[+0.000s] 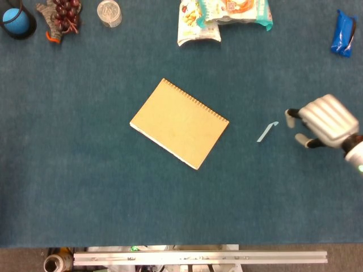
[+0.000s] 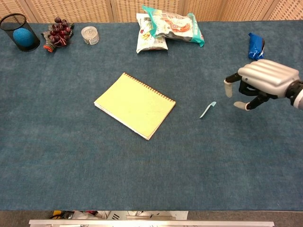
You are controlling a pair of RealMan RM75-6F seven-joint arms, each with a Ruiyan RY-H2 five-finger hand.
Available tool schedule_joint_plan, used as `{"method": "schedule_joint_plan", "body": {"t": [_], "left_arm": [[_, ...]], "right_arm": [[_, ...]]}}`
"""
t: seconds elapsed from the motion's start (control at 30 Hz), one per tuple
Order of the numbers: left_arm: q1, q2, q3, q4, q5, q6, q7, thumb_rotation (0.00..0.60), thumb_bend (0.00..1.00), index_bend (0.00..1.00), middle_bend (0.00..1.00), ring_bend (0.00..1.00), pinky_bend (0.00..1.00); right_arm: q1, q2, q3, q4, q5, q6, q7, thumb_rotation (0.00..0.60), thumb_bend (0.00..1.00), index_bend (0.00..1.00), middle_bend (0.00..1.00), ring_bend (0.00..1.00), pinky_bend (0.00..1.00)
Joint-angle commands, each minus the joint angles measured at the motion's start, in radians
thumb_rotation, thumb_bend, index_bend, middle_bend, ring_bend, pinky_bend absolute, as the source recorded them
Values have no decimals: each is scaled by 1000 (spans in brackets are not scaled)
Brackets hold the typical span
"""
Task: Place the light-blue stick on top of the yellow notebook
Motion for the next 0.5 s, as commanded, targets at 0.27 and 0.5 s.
{"method": "schedule_joint_plan", "body": {"t": [0.27,0.5], "left_arm": [[2,-3,-3,15,-10,-6,-14,600,274,165,178,172,165],[4,-5,-5,25,-16,-8,-22,600,274,165,178,172,165]], "right_arm": [[51,-112,-25,96,17,-46,-43,600,269,511,1000,1000,1000],[70,-154,-26,130,36,-50,-60,600,269,511,1000,1000,1000]]}}
